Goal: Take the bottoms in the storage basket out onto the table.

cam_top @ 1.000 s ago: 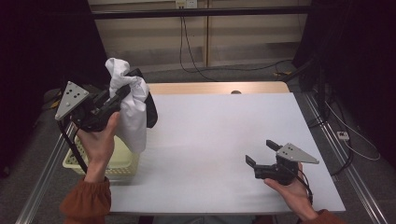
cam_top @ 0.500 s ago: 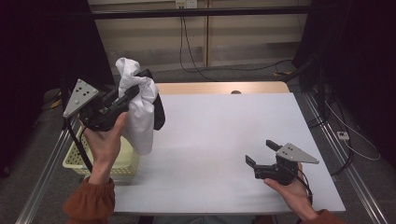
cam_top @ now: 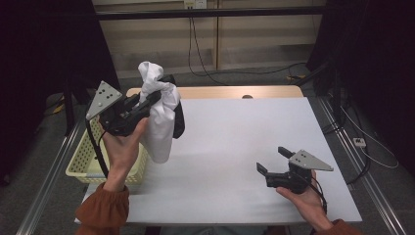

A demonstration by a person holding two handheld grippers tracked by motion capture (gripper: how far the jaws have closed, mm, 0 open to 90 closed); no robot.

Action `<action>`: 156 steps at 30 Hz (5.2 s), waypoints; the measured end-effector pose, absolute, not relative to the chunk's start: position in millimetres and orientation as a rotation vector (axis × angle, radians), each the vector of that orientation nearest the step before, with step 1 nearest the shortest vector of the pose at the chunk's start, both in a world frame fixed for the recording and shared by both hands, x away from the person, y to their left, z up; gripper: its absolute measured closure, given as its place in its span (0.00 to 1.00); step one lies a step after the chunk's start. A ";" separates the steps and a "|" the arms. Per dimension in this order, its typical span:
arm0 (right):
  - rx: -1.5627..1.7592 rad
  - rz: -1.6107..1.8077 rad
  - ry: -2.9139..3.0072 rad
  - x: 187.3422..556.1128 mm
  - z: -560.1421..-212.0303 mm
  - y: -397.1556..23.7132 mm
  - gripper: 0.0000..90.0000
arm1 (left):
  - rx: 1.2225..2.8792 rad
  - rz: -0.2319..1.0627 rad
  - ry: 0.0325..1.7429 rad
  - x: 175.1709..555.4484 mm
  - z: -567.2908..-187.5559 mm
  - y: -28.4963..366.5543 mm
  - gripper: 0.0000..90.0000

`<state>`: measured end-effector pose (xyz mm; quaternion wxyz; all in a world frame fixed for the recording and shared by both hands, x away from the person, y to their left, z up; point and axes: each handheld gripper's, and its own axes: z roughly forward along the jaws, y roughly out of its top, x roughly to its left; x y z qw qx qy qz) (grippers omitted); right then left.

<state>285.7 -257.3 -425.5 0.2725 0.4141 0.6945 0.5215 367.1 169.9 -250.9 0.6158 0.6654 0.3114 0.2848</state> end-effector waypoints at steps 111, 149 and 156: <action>1.103 1.402 1.887 283.7 -425.6 -257.6 0.05 | 1.797 0.497 0.803 427.5 -352.0 73.6 0.82; 1.105 1.403 1.889 284.2 -426.3 -257.2 0.05 | 1.980 0.435 0.868 444.8 -402.4 62.6 0.80; 1.104 1.402 1.889 284.1 -426.2 -257.3 0.05 | 2.019 0.412 0.891 448.6 -414.1 60.9 0.80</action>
